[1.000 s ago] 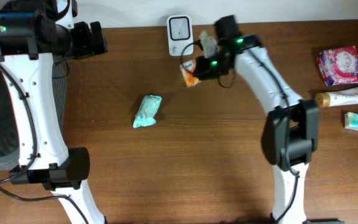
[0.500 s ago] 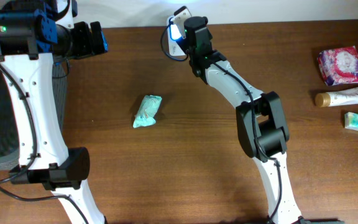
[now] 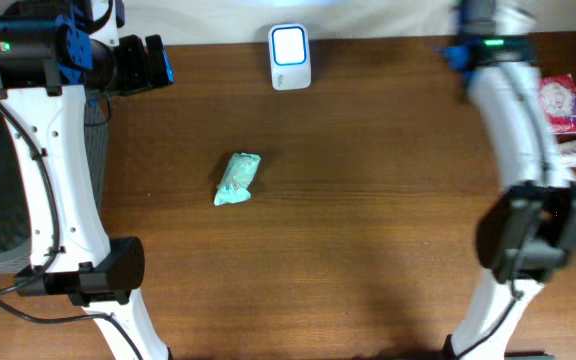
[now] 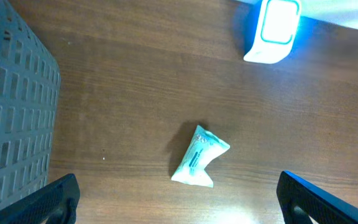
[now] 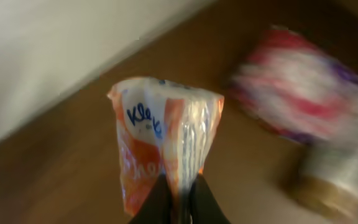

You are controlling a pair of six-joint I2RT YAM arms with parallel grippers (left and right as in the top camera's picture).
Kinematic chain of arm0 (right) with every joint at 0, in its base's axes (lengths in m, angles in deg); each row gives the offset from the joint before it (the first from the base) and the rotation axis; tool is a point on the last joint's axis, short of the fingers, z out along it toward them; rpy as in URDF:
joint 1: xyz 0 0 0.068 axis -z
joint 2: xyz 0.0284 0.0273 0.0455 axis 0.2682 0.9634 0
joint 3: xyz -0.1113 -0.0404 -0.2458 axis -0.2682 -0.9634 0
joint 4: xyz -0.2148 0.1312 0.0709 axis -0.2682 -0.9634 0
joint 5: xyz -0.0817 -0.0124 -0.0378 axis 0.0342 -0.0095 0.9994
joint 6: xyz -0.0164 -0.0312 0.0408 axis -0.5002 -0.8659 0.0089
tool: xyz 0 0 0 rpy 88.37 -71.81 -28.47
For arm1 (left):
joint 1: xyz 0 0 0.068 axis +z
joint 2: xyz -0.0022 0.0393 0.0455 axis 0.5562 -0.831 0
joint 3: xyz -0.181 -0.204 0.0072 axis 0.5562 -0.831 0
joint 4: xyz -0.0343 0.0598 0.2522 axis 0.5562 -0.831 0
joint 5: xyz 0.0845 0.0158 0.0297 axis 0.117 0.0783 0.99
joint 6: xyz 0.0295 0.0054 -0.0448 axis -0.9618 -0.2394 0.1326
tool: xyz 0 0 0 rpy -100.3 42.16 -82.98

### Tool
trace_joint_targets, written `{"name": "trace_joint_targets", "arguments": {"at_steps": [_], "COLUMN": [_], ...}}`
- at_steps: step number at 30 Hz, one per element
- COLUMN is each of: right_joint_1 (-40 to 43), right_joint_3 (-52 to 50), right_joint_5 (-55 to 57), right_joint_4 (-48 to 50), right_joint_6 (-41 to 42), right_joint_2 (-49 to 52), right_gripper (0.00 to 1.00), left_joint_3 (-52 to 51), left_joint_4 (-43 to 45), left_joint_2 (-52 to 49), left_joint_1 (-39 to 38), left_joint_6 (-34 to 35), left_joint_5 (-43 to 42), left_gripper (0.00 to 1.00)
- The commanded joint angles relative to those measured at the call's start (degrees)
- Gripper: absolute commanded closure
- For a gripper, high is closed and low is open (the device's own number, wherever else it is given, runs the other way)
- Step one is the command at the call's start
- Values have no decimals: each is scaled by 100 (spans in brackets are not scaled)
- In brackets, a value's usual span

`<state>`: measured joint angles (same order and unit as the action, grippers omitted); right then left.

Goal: Scan the item barcode
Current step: 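Carry the orange pack right and place it beside the other items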

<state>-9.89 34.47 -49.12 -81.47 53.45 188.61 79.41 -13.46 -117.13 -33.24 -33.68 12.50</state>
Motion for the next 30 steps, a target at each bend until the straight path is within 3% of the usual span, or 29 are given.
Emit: {"name": "trace_joint_targets", "arguments": {"at_steps": [1, 5, 8, 17, 18, 21, 22, 24, 26, 27, 30], "right_joint_1": [944, 1934, 2177, 2249, 2249, 2256, 2260, 2258, 2247, 2203, 2048], "right_joint_3": [-127, -127, -140, -1561, -1641, -1644, -1644, -1604, -1436, -1191, -654], "right_joint_5": [-686, -848, -968, -931, -925, -907, -894, -931, -1019, -1325, -2238], "right_joint_4": [-1134, -2706, -3064, -1563, -1423, -1235, -1154, -787, -769, -881, -1191], "right_joint_6": [1517, 2210, 2221, 2218, 2203, 2081, 1906, 776, -35, -846, -1200], "right_joint_2": [-26, 31, 33, 35, 35, 35, 35, 31, 2, -90, -308], "right_gripper": [96, 96, 96, 95, 93, 58, 53, 37, 32, 29, 29], "left_joint_3": [68, 68, 68, 68, 68, 68, 68, 68, 68, 68, 68], "left_joint_4": [0, 0, 0, 0, 0, 0, 0, 0, 0, 0, 0], "left_joint_2": [151, 151, 151, 151, 151, 151, 151, 151, 151, 151, 151], "left_joint_1": [0, 0, 0, 0, 0, 0, 0, 0, 0, 0, 0], "left_joint_6": [-28, -28, -28, -28, -28, -28, -28, -28, -28, -28, -28], "left_joint_5": [-59, -59, -59, -59, -59, -59, -61, -59, -59, -59, -59], "left_gripper": [1, 1, 1, 1, 1, 1, 1, 1, 1, 1, 1]}}
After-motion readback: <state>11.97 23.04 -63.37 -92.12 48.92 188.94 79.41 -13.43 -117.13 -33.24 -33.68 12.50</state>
